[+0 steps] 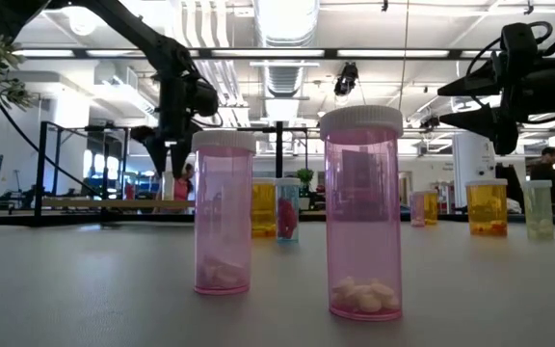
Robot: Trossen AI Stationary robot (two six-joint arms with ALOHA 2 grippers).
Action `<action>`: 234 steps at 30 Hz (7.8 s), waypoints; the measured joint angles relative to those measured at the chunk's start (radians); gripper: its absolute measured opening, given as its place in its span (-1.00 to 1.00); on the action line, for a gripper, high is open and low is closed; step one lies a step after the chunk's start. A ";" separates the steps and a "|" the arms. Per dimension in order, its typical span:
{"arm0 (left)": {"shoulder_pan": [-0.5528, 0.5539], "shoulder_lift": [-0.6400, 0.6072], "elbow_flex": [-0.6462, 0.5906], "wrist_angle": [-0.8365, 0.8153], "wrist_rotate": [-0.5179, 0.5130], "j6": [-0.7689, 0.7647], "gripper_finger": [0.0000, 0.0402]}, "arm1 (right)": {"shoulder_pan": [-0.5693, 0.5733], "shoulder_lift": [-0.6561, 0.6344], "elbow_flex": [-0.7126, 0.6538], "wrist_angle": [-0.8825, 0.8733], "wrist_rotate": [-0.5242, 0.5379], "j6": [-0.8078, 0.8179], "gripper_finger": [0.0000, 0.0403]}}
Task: Pick and place medicine bottles onto shelf by color
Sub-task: Put the left yellow pill bottle on the shelf, then move the bottom left orange pill bottle to the middle of the table
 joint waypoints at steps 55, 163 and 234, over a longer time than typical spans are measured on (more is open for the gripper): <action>-0.422 -1.034 -0.552 0.553 -0.170 0.012 -0.04 | 0.000 0.000 0.000 0.000 0.000 0.000 0.22; -0.426 -1.034 -0.945 1.630 0.272 -0.130 -0.04 | 0.000 0.030 0.084 0.483 0.161 0.037 0.22; -0.426 -1.373 -0.951 1.624 0.839 -0.313 -0.04 | 0.208 1.684 1.588 -0.744 -0.239 -0.130 0.34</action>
